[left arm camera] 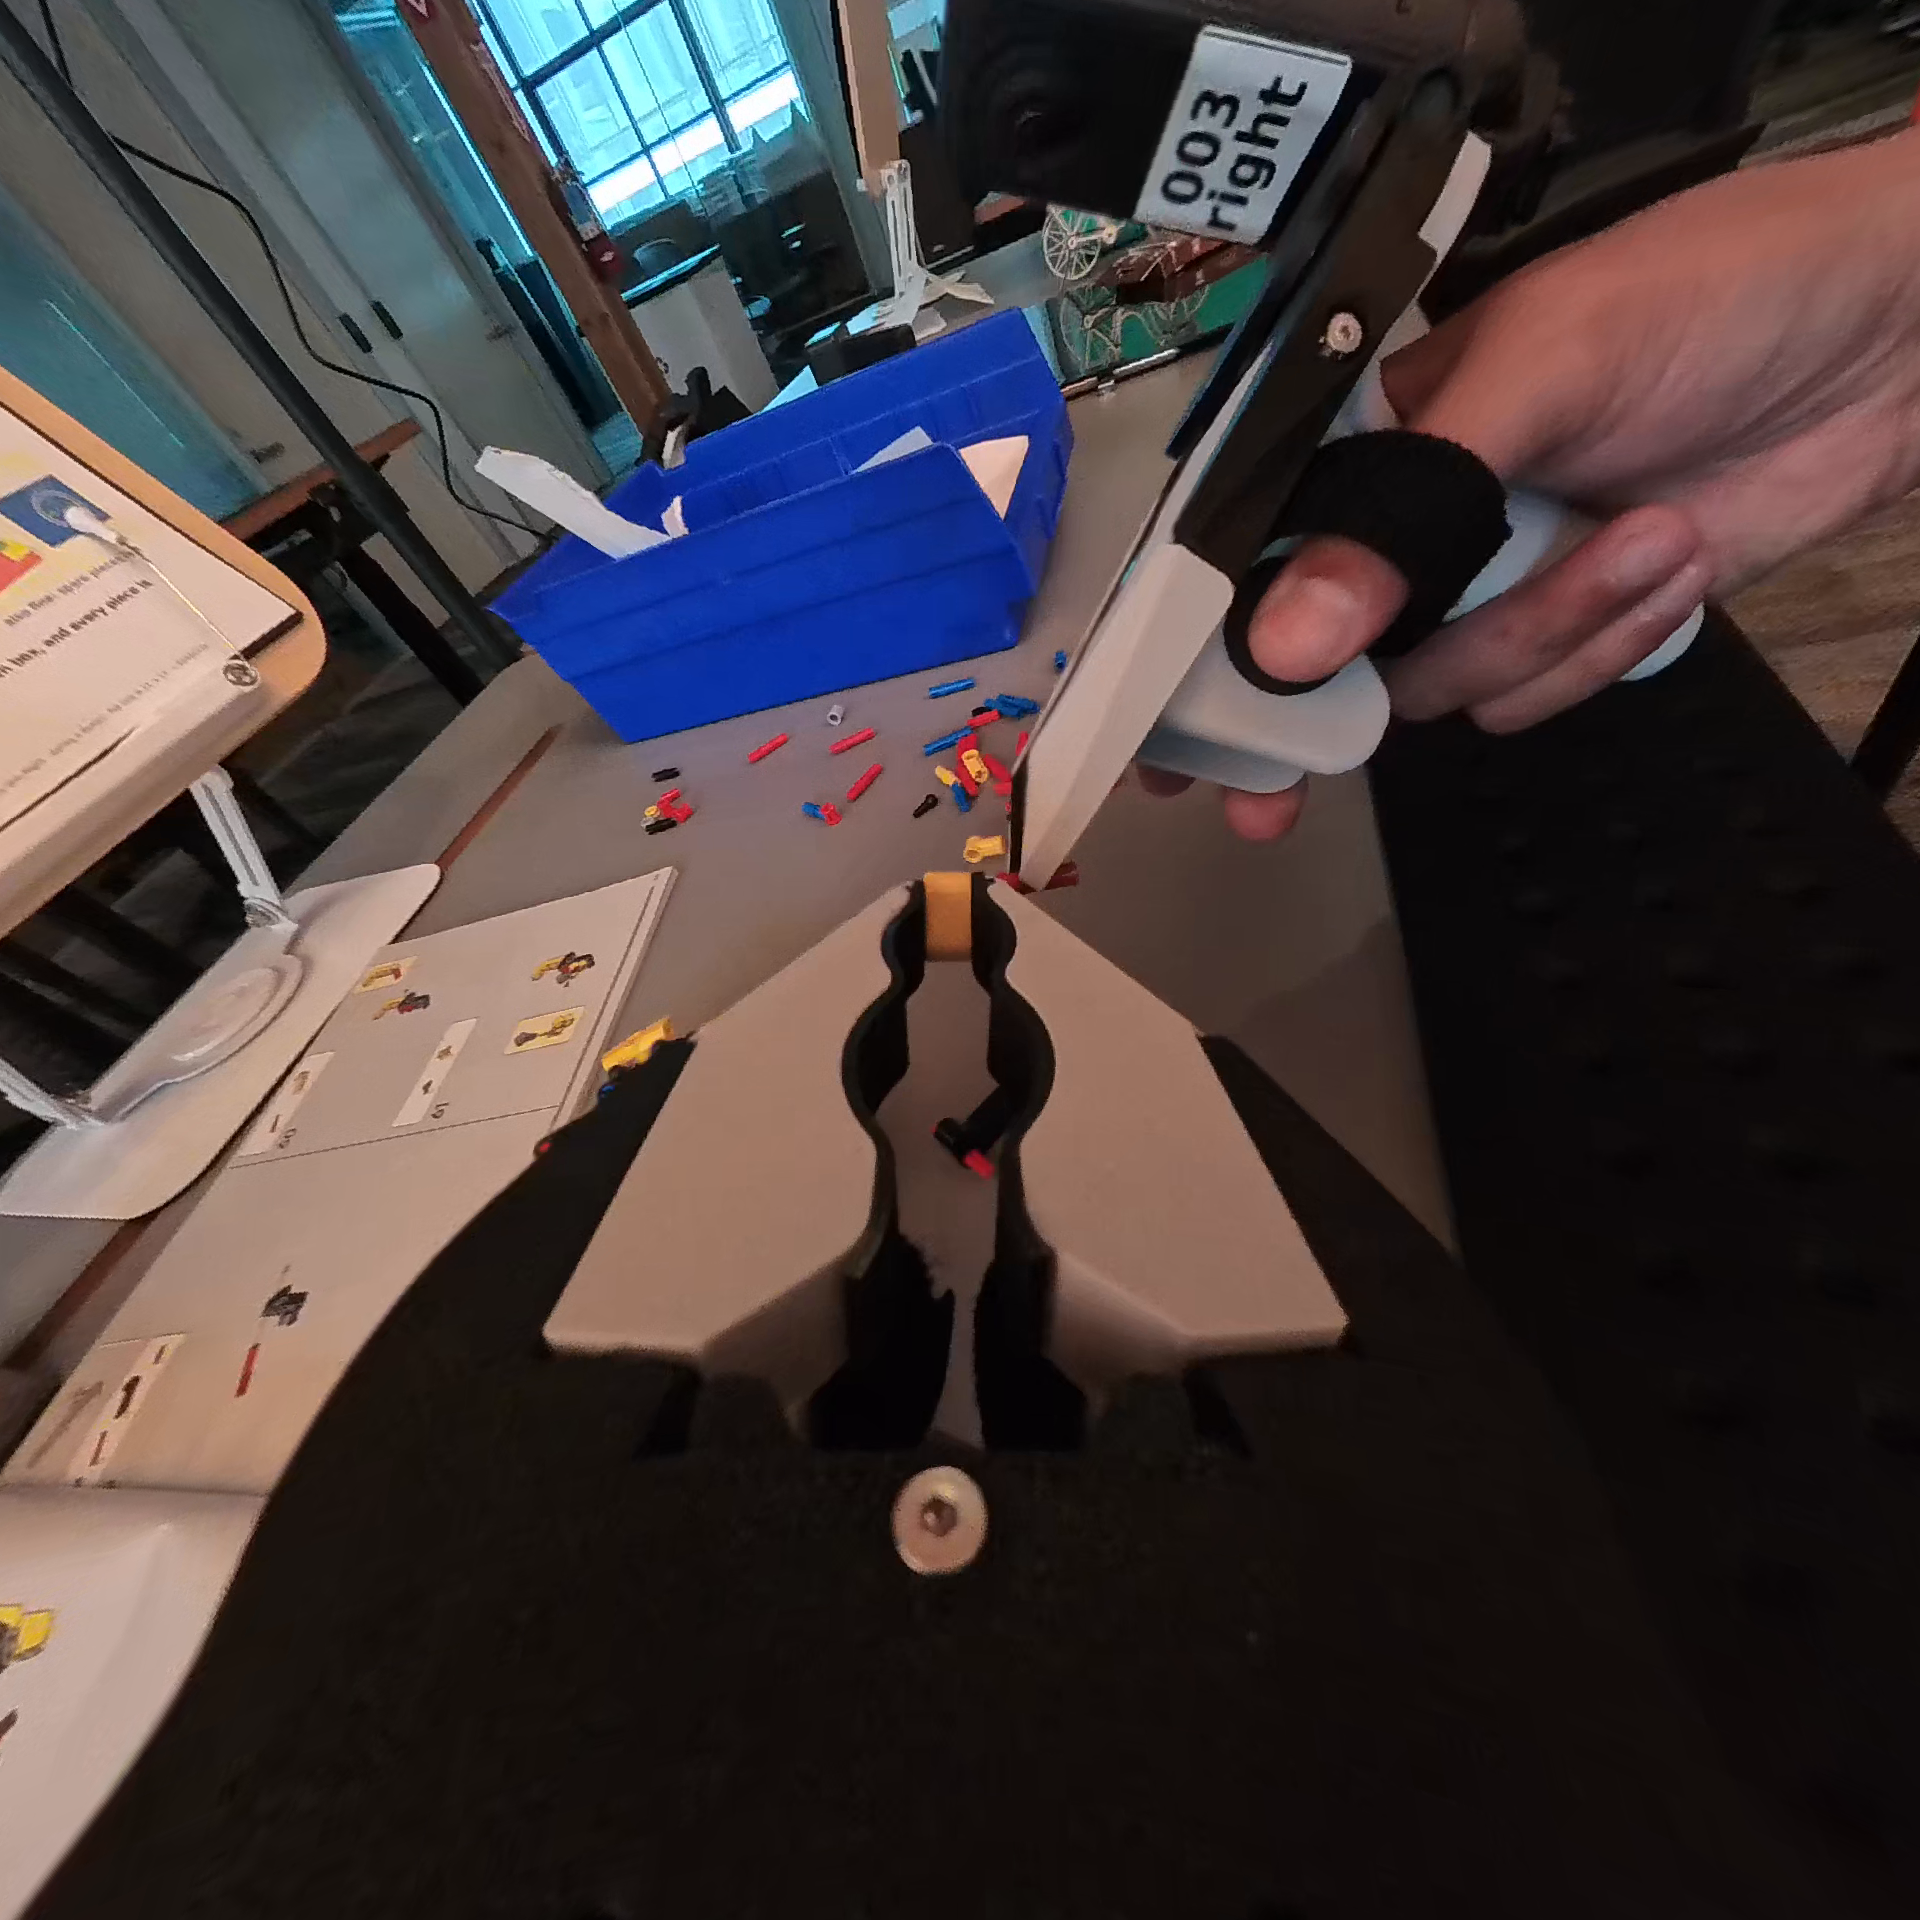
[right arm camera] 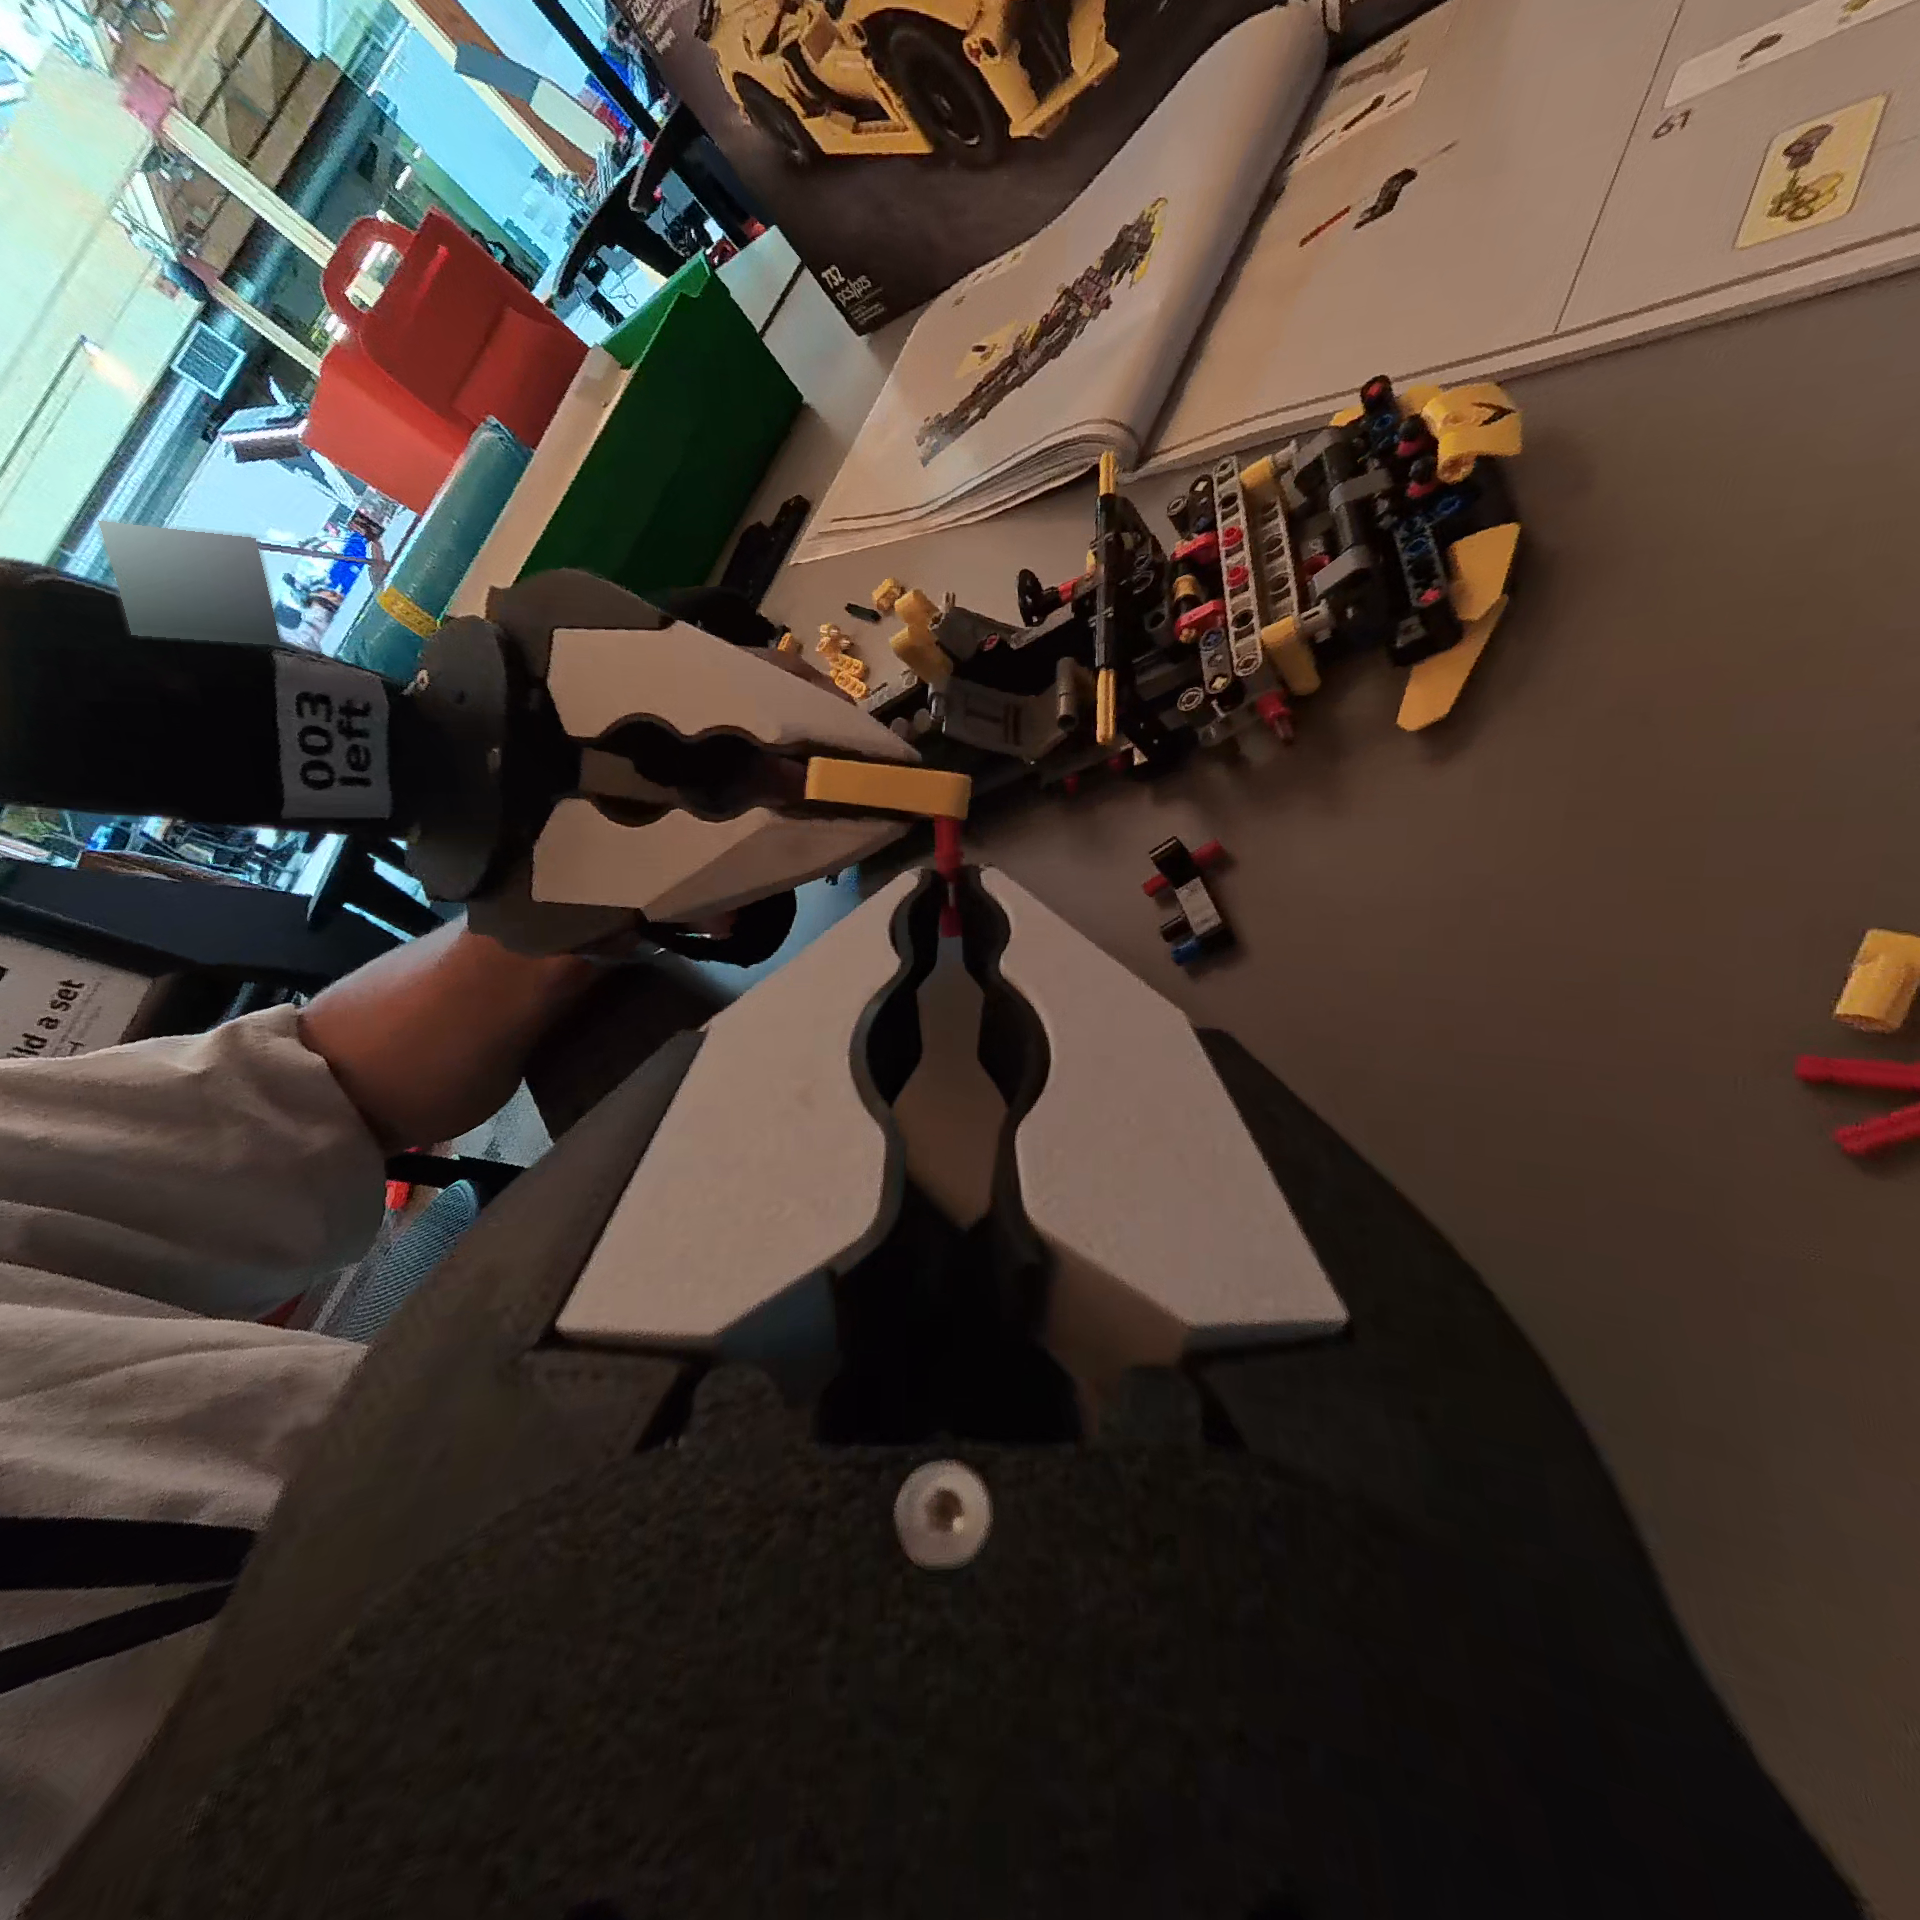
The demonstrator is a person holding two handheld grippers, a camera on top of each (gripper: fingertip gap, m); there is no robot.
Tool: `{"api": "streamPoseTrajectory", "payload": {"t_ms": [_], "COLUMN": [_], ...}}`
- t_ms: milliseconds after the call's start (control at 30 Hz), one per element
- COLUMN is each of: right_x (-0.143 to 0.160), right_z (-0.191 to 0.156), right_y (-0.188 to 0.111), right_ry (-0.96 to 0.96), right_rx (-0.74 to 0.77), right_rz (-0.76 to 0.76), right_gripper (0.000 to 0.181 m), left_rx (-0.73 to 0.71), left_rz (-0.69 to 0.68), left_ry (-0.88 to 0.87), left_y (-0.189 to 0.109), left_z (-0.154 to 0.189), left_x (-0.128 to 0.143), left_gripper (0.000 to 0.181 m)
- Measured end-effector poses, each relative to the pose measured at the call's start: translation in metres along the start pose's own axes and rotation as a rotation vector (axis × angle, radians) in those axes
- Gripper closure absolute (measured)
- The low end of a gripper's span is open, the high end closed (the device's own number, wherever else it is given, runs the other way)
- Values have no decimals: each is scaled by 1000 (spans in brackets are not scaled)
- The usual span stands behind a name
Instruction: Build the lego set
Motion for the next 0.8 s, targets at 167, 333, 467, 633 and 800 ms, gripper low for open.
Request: {"api": "streamPoseTrajectory", "payload": {"t_ms": [167,333,467,633,800], "right_x": [-2,-2,-1,0,-1], "right_z": [1,-1,-2,1,2], "right_y": [1,2,0,1,0], "right_ry": [20,58,188,236,216], "right_rx": [0,-34,-139,-146,-132], "right_rz": [28,26,28,44,70], "right_gripper": [178,178,178,179,179], "left_rx": [-12,-25,-19,-46,-19], "left_rz": [1,6,7,0,0], "left_ry": [-23,23,60,57,3], "left_y": [1,-1,-1,3,2], "left_z": [-2,-1,1,2,2], "left_x": [0,-2,-3,0,1], "left_gripper": [173,173,173,173,173]}}
Point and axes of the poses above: each gripper's, where its closed fingertips meet, y out along the fingers, x out of its underside, z = x × y across the jaws, the point moved 1 cm from there along -y, back along the fingers
